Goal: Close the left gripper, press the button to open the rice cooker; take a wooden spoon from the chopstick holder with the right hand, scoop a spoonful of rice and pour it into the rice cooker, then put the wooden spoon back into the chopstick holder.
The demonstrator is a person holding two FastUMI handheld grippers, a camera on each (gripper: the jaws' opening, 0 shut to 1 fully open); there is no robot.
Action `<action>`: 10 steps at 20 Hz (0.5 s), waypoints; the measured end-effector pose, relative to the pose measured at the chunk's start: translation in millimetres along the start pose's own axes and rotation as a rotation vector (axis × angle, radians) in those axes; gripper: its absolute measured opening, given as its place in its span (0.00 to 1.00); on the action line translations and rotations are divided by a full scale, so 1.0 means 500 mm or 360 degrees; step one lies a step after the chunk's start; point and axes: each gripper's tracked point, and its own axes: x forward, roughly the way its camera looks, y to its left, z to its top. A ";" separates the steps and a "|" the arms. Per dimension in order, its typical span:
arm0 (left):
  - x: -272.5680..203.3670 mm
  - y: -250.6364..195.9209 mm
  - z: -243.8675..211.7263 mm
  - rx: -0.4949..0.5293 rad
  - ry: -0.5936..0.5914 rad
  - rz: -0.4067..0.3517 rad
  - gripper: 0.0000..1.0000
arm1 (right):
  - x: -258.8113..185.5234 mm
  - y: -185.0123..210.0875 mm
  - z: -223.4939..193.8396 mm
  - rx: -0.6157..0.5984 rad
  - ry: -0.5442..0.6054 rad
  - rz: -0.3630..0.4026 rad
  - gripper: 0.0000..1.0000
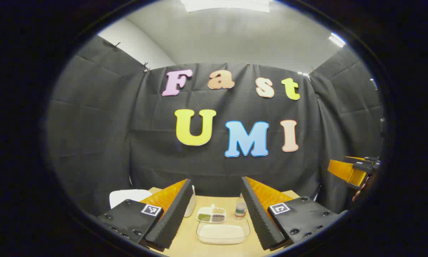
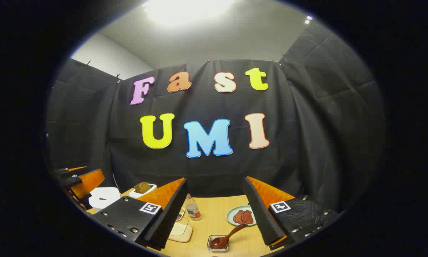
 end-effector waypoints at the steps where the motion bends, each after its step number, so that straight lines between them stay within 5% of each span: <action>1: 0.009 0.007 -0.003 0.0023 0.0011 -0.0012 0.94 | 0.003 0.007 -0.001 -0.0006 0.0011 -0.0010 0.95; 10: 0.051 0.077 -0.003 0.0006 0.0016 -0.0050 0.94 | 0.006 0.080 0.001 -0.0016 0.0003 -0.0046 0.95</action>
